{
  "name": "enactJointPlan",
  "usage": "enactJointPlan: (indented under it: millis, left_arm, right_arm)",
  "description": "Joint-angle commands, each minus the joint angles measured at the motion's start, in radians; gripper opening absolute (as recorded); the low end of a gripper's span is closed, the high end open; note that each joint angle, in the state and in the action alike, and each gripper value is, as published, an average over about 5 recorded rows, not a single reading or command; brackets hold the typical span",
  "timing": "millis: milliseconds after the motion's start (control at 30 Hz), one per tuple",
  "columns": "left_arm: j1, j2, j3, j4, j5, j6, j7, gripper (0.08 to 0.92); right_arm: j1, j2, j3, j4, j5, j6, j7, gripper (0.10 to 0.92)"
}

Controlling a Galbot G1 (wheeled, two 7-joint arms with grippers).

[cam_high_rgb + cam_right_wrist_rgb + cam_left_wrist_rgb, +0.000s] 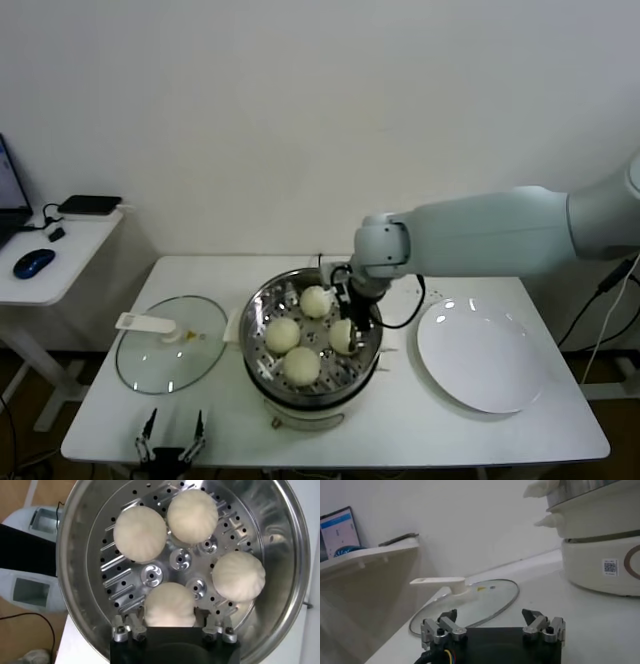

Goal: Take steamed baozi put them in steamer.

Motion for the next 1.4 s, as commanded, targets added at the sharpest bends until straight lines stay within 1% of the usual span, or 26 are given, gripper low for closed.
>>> enactJointPlan:
  millis: [33, 133, 233, 300, 400, 533, 667, 767, 867, 1000, 1133, 1300, 1400]
  left_arm:
    - [0.004, -0.033, 0.0, -0.008, 0.004, 0.0, 0.001, 0.823]
    - [0.007, -0.034, 0.0, -0.013, 0.005, 0.0, 0.001, 0.823]
    - [0.007, -0.033, 0.0, -0.016, 0.007, 0.0, 0.001, 0.823]
    - [0.006, -0.034, 0.0, -0.019, 0.007, 0.0, 0.0, 0.823]
    - [0.002, -0.034, 0.004, -0.021, 0.003, -0.005, -0.004, 0.823]
    - [-0.006, -0.032, 0.007, -0.019, -0.003, -0.014, -0.004, 0.823]
    - [-0.009, -0.03, 0.007, -0.023, -0.002, -0.016, -0.002, 0.823]
    - [-0.008, -0.027, 0.009, -0.025, -0.001, -0.017, -0.001, 0.823]
    - [-0.006, -0.026, 0.011, -0.024, 0.002, -0.02, -0.001, 0.823]
    - [-0.004, -0.027, 0.015, -0.023, 0.007, -0.027, -0.001, 0.823]
    - [-0.002, -0.031, 0.018, -0.02, 0.016, -0.029, -0.001, 0.823]
    - [0.002, -0.039, 0.026, -0.019, 0.028, -0.029, -0.002, 0.823]
    - [0.003, -0.043, 0.029, -0.019, 0.032, -0.029, -0.002, 0.823]
  right_arm:
    - [0.045, -0.046, 0.005, 0.008, 0.021, 0.036, -0.015, 0.746]
    - [0.099, -0.109, 0.017, 0.026, 0.044, 0.037, -0.015, 0.805]
    - [0.137, -0.199, 0.037, 0.059, 0.057, 0.036, 0.021, 0.82]
    - [0.124, -0.271, 0.071, 0.082, 0.061, 0.037, 0.082, 0.822]
    - [0.025, -0.403, 0.187, 0.127, 0.049, 0.067, 0.223, 0.823]
    - [-0.236, -0.583, 0.447, 0.191, -0.046, 0.14, 0.402, 0.823]
    - [-0.595, -0.693, 0.793, 0.247, -0.113, 0.195, 0.558, 0.823]
    - [-0.855, -0.739, 1.035, 0.276, -0.165, 0.248, 0.629, 0.823]
    - [-1.127, -0.769, 1.271, 0.294, -0.221, 0.32, 0.654, 0.823]
    - [-1.564, -0.745, 1.682, 0.319, -0.299, 0.428, 0.654, 0.823]
    - [-1.974, -0.629, 2.065, 0.346, -0.345, 0.556, 0.625, 0.823]
    - [-2.283, -0.438, 2.337, 0.369, -0.37, 0.677, 0.565, 0.823]
    - [-2.401, -0.338, 2.405, 0.363, -0.394, 0.729, 0.528, 0.823]
